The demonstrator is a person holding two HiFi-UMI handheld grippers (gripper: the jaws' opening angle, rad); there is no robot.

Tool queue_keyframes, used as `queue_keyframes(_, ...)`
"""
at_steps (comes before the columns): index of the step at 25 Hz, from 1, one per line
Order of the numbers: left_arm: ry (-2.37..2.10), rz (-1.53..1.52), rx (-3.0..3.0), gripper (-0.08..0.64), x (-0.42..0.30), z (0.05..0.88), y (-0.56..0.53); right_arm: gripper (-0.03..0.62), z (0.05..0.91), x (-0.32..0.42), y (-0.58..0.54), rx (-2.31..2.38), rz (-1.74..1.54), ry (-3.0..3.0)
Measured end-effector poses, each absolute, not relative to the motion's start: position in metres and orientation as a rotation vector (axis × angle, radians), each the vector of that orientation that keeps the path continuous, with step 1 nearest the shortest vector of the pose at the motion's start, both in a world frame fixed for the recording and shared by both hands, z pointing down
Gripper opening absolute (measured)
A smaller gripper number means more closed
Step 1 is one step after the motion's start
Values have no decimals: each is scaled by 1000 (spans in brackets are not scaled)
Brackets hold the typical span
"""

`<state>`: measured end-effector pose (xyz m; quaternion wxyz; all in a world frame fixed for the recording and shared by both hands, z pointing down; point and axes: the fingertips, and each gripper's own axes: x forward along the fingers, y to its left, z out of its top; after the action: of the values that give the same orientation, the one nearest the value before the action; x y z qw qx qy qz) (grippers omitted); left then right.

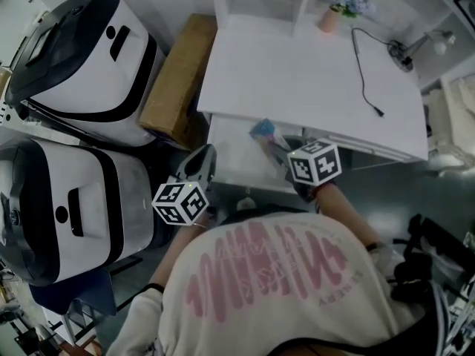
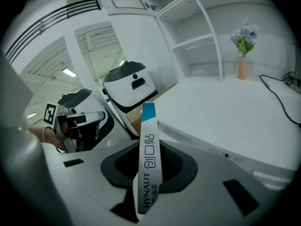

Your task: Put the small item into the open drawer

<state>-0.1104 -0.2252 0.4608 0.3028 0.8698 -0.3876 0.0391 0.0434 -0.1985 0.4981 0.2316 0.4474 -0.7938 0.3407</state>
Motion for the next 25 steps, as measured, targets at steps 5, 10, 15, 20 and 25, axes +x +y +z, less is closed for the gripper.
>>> queue_keyframes(5,-1072,151,2242,29,-127,487,-225,89,534,37,-206,1166,964,-2114)
queue_keyframes(10,-1058,159,2212,29,-135,498,-228,89,577,35,-205,1080,941,-2022)
queue_keyframes(15,-1022,134,2240,29,-135,494,-232,89,612,35,-204,1039,957,-1941)
queue_keyframes(20,-1091,189,2229,29,-146,503,-231,89,639,36,-204,1005,988,-1887)
queue_keyframes(25,-1147,213,2178,29,-162,514,-231,89,662,36,-202,999,1014,-1844)
